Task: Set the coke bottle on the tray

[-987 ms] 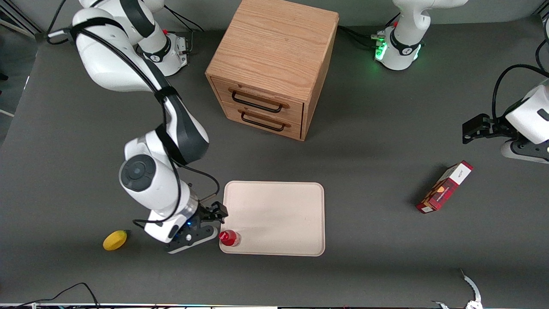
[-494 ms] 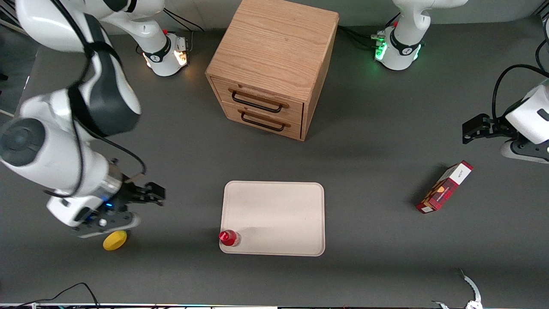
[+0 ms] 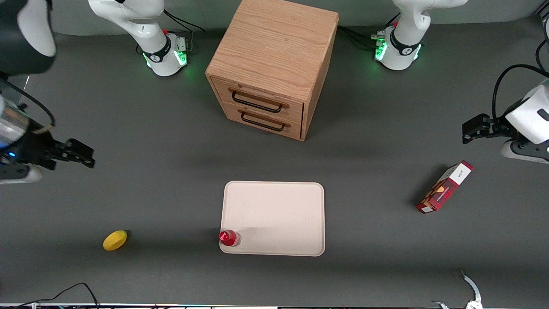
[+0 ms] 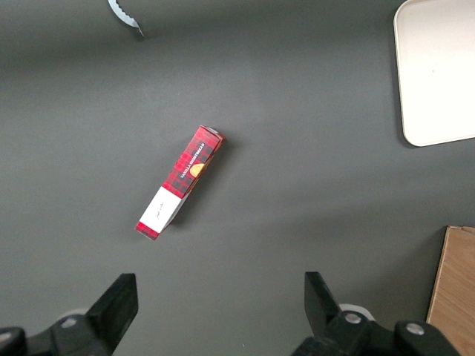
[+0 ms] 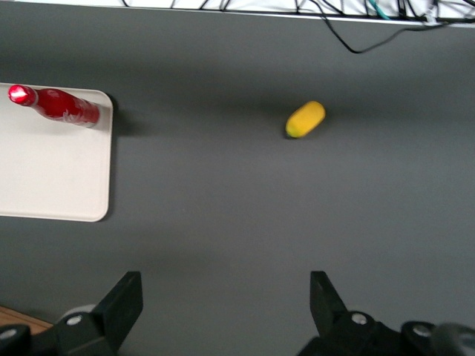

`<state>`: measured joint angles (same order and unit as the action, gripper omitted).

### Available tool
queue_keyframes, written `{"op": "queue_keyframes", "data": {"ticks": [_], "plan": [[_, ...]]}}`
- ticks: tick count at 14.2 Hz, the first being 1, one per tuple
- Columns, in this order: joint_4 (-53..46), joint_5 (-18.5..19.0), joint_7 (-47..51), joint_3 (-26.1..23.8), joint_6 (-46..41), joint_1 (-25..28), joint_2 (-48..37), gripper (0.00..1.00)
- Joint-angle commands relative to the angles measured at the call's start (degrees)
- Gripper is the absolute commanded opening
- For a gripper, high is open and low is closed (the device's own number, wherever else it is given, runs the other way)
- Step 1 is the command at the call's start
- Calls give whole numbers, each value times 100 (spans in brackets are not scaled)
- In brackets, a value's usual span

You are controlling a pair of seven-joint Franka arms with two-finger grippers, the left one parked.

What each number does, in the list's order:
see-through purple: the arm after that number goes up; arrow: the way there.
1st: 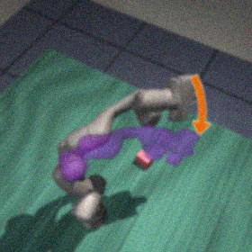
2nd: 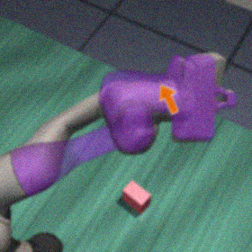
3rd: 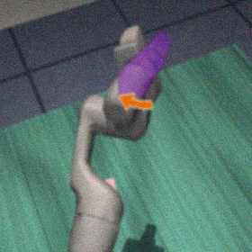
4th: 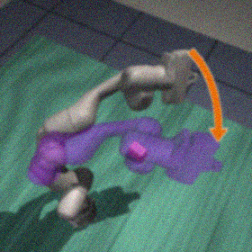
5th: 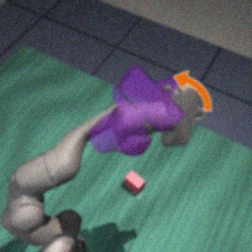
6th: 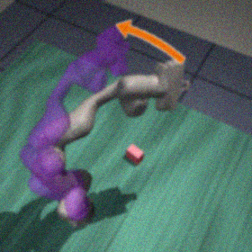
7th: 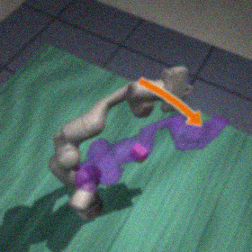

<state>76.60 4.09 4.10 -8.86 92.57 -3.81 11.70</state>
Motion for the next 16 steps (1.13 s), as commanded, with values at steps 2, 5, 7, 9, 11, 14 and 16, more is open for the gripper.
{"op": "queue_keyframes", "data": {"ticks": [2,5,7,9,11,14,16], "plan": [[48,-41,-32,-55,-46,3,-115,100],[-74,-66,-102,-55,-116,3,-107,100],[-180,-58,-41,-64,-125,21,-54,100],[-163,-49,-14,-72,-212,47,-80,100],[-163,-49,47,41,-423,282,-150,100],[-172,-49,82,209,-687,434,-115,100],[-163,-67,109,235,-714,434,-133,100]]}}
